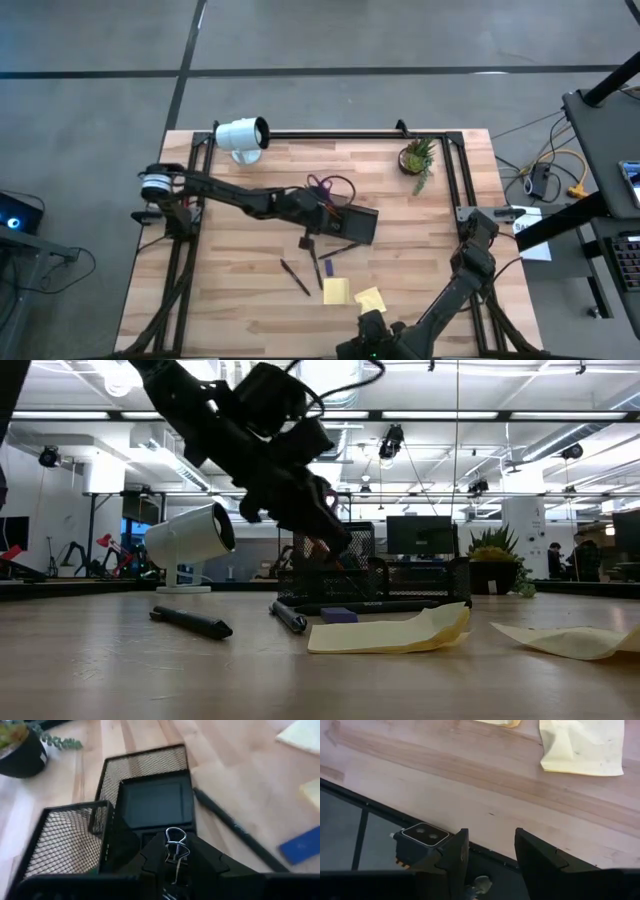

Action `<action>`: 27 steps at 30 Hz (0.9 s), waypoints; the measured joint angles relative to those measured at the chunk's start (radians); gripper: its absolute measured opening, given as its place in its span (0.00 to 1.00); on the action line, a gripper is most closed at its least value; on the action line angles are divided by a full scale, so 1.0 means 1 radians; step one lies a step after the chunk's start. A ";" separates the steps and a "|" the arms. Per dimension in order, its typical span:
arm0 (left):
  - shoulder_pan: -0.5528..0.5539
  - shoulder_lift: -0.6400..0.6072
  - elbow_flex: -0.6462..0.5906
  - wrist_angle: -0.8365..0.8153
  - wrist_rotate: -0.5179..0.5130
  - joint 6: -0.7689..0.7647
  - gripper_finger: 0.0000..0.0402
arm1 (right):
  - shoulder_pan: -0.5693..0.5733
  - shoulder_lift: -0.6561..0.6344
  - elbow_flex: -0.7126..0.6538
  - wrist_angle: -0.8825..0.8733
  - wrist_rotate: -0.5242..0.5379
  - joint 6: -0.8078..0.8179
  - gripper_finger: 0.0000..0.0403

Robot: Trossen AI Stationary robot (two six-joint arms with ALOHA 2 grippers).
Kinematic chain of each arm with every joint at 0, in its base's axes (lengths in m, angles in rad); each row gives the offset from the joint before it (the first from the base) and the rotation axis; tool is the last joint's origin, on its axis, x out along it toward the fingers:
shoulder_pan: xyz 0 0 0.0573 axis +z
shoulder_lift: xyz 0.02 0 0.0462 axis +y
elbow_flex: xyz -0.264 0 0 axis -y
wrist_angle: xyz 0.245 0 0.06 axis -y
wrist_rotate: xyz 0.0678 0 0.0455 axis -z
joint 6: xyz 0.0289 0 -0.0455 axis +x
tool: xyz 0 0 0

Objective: Pick and place office supplies into organizer
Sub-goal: Put the black binder clip into the black desk organizer, then put the right black pen into the black desk organizer

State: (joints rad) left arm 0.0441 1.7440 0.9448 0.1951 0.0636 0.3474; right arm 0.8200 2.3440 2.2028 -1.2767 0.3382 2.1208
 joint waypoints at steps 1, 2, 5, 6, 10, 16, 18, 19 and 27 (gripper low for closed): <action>0.000 0.007 0.007 -0.018 -0.012 0.003 0.13 | 0.000 0.000 0.000 0.000 0.000 0.000 0.37; 0.000 0.014 0.015 -0.031 -0.020 0.000 0.13 | 0.000 0.000 0.000 -0.001 0.001 0.000 0.37; 0.000 0.021 0.020 -0.042 -0.039 0.001 0.16 | 0.000 0.000 0.000 -0.001 0.001 -0.003 0.37; 0.000 0.021 0.017 -0.044 -0.051 0.000 0.17 | 0.000 0.000 0.000 -0.002 0.001 -0.004 0.37; 0.001 0.020 0.012 -0.073 -0.105 0.000 0.20 | 0.000 0.000 0.000 -0.009 0.002 -0.009 0.37; -0.008 -0.010 0.016 -0.123 -0.105 -0.061 0.26 | 0.001 0.000 0.000 -0.027 0.004 -0.011 0.37; -0.019 -0.035 0.015 -0.133 -0.099 -0.065 0.28 | 0.000 0.000 0.000 -0.028 0.005 -0.012 0.37; -0.026 -0.055 0.016 -0.133 -0.097 -0.063 0.28 | 0.000 0.000 0.000 -0.027 0.005 -0.018 0.37; -0.068 -0.259 0.011 -0.149 0.046 -0.057 0.29 | -0.017 0.000 0.000 -0.029 0.013 -0.180 0.37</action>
State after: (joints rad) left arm -0.0240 1.4850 0.9562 0.0466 0.1095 0.2901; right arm 0.8026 2.3440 2.2028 -1.3053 0.3511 1.9412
